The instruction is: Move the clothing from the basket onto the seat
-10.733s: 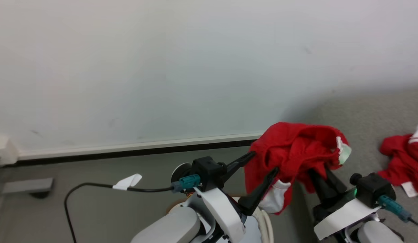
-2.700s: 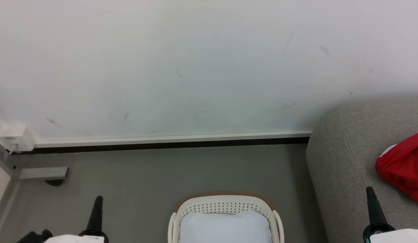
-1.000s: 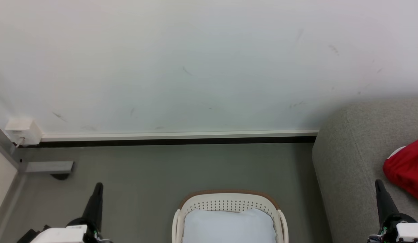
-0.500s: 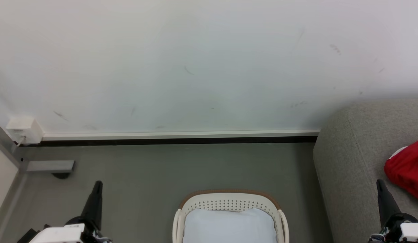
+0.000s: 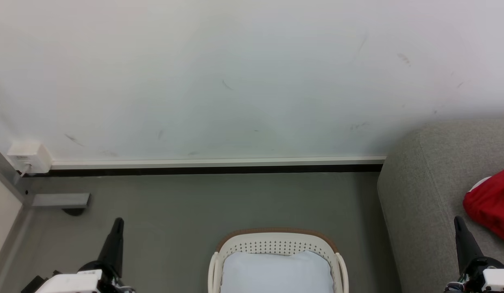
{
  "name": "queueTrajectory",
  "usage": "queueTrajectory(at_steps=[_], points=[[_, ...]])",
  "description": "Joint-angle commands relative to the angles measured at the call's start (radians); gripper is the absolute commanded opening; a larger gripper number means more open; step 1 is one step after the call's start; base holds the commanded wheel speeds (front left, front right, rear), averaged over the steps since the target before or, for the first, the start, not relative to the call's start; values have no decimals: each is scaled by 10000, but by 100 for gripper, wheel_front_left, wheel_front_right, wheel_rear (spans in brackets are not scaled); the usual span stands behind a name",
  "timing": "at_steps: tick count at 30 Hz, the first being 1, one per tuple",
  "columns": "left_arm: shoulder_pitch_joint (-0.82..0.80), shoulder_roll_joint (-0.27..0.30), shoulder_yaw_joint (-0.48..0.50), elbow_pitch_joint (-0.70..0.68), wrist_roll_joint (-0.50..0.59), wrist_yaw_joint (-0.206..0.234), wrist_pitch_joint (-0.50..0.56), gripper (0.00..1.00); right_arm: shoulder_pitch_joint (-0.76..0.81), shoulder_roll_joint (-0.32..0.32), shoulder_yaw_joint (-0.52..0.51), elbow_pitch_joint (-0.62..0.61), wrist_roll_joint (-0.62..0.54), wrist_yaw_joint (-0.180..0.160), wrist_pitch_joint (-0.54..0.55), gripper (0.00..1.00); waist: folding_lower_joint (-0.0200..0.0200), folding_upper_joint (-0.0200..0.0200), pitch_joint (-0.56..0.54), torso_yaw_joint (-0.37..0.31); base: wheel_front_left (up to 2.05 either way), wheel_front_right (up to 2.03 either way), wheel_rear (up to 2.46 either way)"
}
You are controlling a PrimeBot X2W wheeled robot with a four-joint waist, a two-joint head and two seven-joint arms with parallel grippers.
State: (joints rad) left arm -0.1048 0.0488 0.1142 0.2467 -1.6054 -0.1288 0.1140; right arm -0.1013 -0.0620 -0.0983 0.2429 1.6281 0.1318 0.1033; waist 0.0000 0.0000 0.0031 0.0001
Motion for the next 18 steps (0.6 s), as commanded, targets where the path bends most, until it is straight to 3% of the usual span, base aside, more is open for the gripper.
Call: queueTrajectory(at_steps=[1, 18], points=[[-81, 22, 14, -32, -134, -41, 42, 0, -109, 3, -25, 18, -42, -21, -1, 0, 0, 0, 0, -1, 0, 0, 0], [-80, 22, 11, -31, -136, -41, 41, 0, -114, 26, -60, 20, -72, -19, 39, 0, 0, 0, 0, -1, 0, 0, 0]])
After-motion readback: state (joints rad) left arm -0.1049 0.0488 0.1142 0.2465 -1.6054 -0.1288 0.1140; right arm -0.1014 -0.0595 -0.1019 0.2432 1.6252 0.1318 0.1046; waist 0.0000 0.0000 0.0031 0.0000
